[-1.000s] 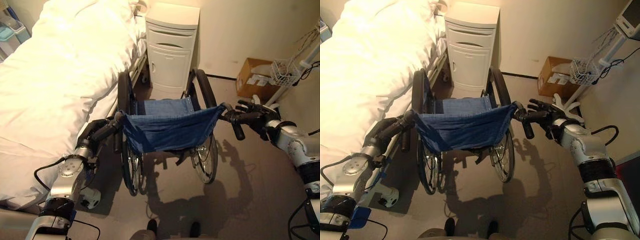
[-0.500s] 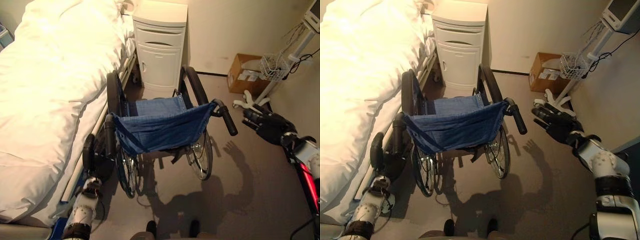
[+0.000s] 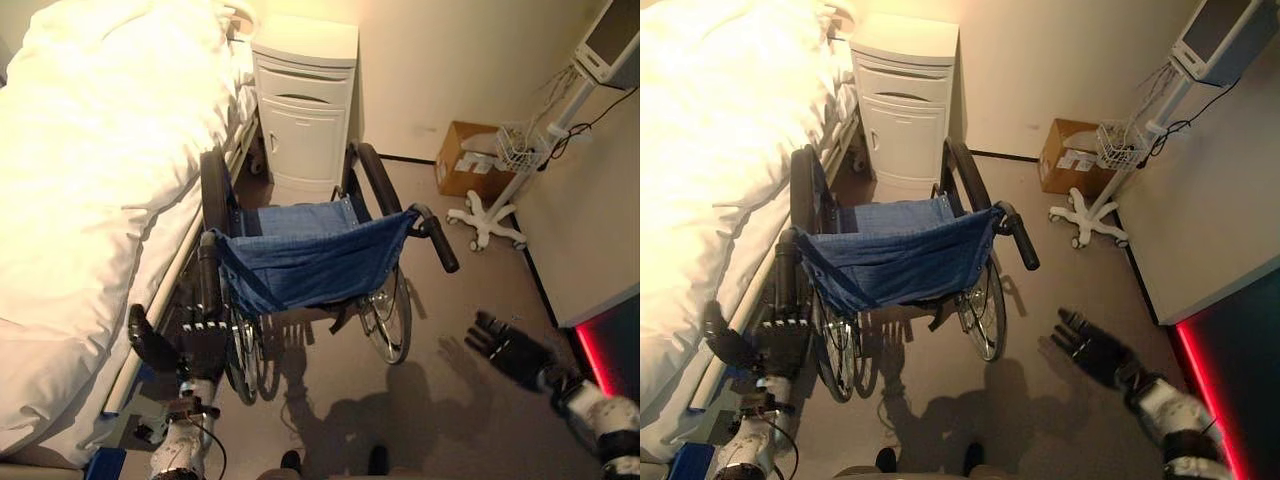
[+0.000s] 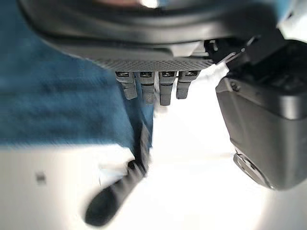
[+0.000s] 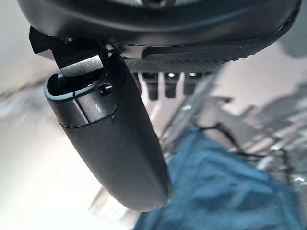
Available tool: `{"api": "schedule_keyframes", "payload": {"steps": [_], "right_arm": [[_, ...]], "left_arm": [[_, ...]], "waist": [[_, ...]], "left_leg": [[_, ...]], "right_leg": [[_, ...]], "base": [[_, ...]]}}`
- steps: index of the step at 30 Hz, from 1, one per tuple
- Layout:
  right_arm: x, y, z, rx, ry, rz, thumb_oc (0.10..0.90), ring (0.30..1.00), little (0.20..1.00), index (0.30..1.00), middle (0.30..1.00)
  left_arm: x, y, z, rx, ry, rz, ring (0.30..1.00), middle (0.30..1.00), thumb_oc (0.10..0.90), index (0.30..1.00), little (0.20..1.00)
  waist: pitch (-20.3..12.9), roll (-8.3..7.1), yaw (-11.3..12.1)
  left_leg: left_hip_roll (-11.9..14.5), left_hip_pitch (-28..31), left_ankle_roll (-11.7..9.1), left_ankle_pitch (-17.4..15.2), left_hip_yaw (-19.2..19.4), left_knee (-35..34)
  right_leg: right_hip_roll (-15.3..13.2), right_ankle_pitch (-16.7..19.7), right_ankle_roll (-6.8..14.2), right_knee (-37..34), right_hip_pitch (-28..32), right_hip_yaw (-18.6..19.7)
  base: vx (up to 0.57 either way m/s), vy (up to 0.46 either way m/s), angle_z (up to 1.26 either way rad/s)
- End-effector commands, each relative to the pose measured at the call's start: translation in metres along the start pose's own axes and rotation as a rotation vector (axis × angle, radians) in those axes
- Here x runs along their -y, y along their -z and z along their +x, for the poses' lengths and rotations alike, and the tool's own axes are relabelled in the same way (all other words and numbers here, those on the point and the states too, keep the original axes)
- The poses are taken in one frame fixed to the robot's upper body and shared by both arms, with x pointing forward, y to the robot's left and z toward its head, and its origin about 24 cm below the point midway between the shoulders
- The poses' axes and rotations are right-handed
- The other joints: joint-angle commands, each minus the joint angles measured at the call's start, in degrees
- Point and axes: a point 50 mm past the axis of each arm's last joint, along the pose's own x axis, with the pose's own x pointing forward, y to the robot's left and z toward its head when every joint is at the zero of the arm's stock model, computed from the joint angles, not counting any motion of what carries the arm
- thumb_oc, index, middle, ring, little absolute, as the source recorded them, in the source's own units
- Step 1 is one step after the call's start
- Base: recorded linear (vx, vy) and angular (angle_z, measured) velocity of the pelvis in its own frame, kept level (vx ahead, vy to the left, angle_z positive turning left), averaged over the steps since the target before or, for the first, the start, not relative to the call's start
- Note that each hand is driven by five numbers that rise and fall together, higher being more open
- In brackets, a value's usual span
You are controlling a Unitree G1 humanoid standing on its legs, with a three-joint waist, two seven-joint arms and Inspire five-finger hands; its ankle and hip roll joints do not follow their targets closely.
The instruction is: Push the wheelchair next to the bed
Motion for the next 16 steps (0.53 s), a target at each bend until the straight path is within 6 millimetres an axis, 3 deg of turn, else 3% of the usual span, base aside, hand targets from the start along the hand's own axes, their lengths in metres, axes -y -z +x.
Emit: {"api": "schedule_keyframes", "payload": {"steps": [1,5,6,7,9,13,16], "right_arm": [[0.001,-0.011,0.002,0.090,-0.062,-0.069,0.800,0.900,0.900,0.900,0.900],[-0.001,0.042,0.021,0.077,-0.075,-0.006,0.800,0.900,0.900,0.900,0.900],[-0.003,0.046,0.022,0.077,-0.077,-0.003,0.800,0.900,0.900,0.900,0.900],[-0.011,0.071,0.031,0.076,-0.099,0.020,0.800,0.900,0.900,0.900,0.900],[-0.018,0.095,0.036,0.058,-0.107,-0.002,0.800,0.900,0.900,0.900,0.900],[-0.027,0.130,0.039,-0.032,-0.145,-0.085,0.800,0.900,0.900,0.900,0.900],[-0.032,0.145,0.038,-0.070,-0.178,-0.119,0.800,0.900,0.900,0.900,0.900]], "left_arm": [[-0.009,0.017,-0.001,-0.189,-0.051,0.186,0.900,0.900,0.800,0.900,0.900],[-0.035,0.025,-0.025,-0.289,-0.218,0.330,0.900,0.900,0.800,0.900,0.900],[-0.037,0.026,-0.027,-0.294,-0.229,0.335,0.900,0.900,0.800,0.900,0.900],[-0.045,0.035,-0.035,-0.325,-0.298,0.356,0.900,0.900,0.800,0.900,0.900],[-0.052,0.045,-0.043,-0.357,-0.357,0.378,0.900,0.900,0.800,0.900,0.900],[-0.062,0.070,-0.057,-0.499,-0.410,0.474,0.900,0.900,0.800,0.900,0.900],[-0.060,0.082,-0.059,-0.546,-0.377,0.496,0.900,0.900,0.800,0.900,0.900]], "waist": [[-3.46,1.52,2.43],[-3.41,2.49,2.87],[-3.45,2.51,2.87],[-3.51,3.01,2.95],[-3.53,3.48,2.85],[-3.39,4.50,2.27],[-3.12,5.13,1.75]], "left_leg": [[-0.42,1.59,-0.47,-5.83,-1.31,1.82],[-0.71,1.34,-0.11,-5.86,-1.61,2.19],[-0.75,1.32,-0.07,-5.89,-1.65,2.22],[-0.96,1.17,0.07,-5.90,-1.70,2.35],[-1.18,1.16,0.22,-5.88,-1.73,2.37],[-1.58,0.93,0.41,-5.67,-1.67,2.48],[-1.82,0.81,0.45,-5.48,-1.60,2.47]], "right_leg": [[-2.37,0.90,3.00,4.04,0.23,-1.41],[-2.27,0.60,2.71,3.78,0.23,-1.39],[-2.27,0.56,2.67,3.76,0.25,-1.38],[-2.34,0.40,2.48,3.72,0.24,-1.44],[-2.39,0.26,2.29,3.81,0.19,-1.34],[-2.56,0.02,2.00,4.19,-0.14,-1.01],[-2.64,-0.22,1.79,4.42,-0.30,-0.80]], "base": [[0.00,0.000,0.00],[0.01,0.001,0.00],[0.03,0.025,-0.02],[0.02,0.032,0.00],[0.02,0.051,0.04],[0.01,0.055,0.07],[0.00,0.070,0.07]]}}
